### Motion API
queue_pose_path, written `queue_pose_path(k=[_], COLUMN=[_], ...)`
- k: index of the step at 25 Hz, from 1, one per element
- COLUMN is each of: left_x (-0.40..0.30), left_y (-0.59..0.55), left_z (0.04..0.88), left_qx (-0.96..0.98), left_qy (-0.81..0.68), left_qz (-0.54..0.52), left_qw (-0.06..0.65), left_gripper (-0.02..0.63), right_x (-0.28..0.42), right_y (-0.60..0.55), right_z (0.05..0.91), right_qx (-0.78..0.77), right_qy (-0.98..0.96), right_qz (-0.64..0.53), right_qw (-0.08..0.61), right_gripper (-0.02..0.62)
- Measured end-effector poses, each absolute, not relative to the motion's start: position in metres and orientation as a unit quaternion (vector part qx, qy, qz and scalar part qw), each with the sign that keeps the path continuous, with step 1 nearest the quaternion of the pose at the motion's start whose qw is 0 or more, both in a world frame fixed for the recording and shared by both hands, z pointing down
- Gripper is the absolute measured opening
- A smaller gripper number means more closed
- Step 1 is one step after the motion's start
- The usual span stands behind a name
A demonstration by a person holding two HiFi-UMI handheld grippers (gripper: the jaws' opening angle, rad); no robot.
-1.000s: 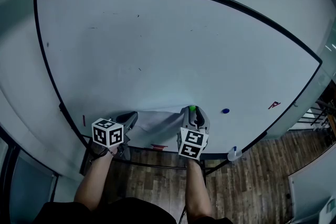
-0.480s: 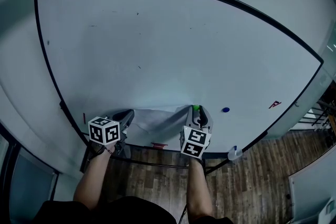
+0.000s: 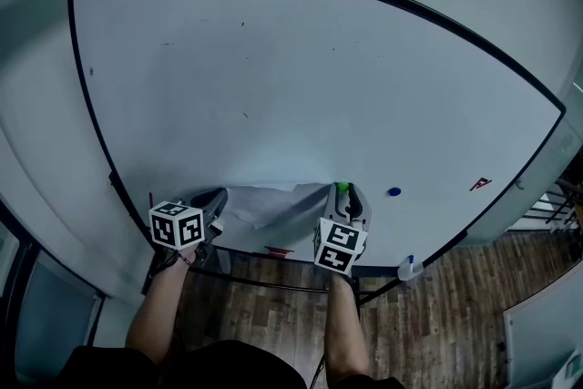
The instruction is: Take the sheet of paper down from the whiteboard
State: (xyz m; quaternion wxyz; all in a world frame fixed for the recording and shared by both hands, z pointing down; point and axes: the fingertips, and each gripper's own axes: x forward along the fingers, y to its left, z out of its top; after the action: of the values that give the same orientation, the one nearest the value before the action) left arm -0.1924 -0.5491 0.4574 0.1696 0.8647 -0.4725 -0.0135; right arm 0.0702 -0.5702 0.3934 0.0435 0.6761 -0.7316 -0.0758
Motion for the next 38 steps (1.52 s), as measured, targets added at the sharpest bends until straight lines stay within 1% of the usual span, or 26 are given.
queue_pose_path(k=[3,7,9,19,29,38], left_x=[-0.199,-0.203,-0.205,-0.204,-0.199,-0.193], left_y=[-0.548,-0.544,-0.541,-0.504,-0.444,-0.392], left_z=[0.455,0.452,0.451,0.451,0.454,0.454], left_qx=[0.861,0.858,0.857,0.853,0.845,0.841], left_qy=[-0.481,-0.487,-0.489,-0.498,-0.515,-0.523], left_qz=[-0.015,-0.014,-0.013,0.002,0.025,0.026], left_qw=[0.168,0.165,0.163,0.156,0.143,0.133], left_gripper=[0.021,0.021,0.021,0.021,0.021,0.021], right_x=[0.068,0.071,0.071,0.076,0.081,0.078], right_y=[-0.570,-0.563,-0.557,-0.514,-0.454,-0.407], right_z=[0.393,0.394,0.395,0.405,0.424,0.439], right_qx=[0.671,0.669,0.667,0.659,0.641,0.623], right_qy=[-0.737,-0.740,-0.742,-0.749,-0.765,-0.780], right_qz=[-0.072,-0.067,-0.066,-0.056,-0.026,-0.001], right_qw=[0.040,0.034,0.033,0.042,0.059,0.060], right_gripper=[0.133,0.164,0.167,0.167,0.167,0.159])
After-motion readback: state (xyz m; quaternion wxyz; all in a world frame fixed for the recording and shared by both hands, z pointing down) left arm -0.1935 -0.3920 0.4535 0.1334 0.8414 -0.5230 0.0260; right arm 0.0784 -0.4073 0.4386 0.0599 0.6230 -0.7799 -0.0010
